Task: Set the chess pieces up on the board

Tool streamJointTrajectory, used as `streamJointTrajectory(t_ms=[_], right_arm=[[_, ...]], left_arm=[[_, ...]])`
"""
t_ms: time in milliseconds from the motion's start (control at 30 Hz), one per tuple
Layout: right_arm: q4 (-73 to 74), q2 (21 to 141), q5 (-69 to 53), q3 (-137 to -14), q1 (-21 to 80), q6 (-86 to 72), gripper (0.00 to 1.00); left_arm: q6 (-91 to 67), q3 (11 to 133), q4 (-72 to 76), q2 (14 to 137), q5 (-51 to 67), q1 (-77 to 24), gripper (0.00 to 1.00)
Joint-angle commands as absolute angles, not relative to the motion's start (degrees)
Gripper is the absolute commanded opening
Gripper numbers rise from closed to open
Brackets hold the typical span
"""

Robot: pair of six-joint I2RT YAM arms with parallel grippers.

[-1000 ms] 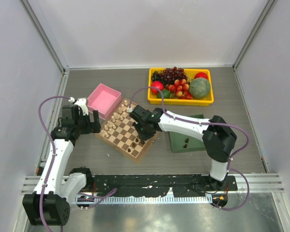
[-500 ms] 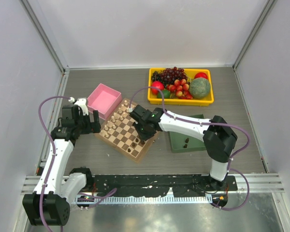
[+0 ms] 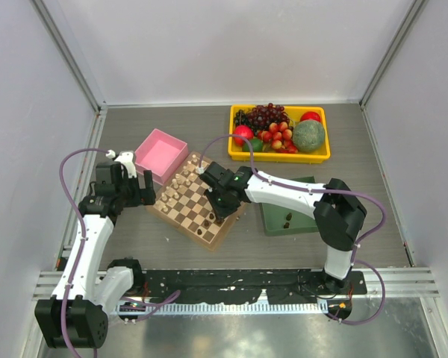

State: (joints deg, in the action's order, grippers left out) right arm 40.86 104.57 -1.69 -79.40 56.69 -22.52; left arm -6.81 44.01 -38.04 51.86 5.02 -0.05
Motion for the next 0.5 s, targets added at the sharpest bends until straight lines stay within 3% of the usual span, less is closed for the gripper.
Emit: streamJointTrajectory(t_ms=[0,467], right_arm=[[39.82,103.18,-1.76,-80.6,57.04,-21.8,0.17],[40.43,104.06,-1.58,-81.3,57.04,-21.62,0.25]], left_arm=[[-5.98,46.14,-37.62,51.24,5.01,-0.26,0.99],[-5.98,46.14,-37.62,50.98,4.92,-0.26,0.99]])
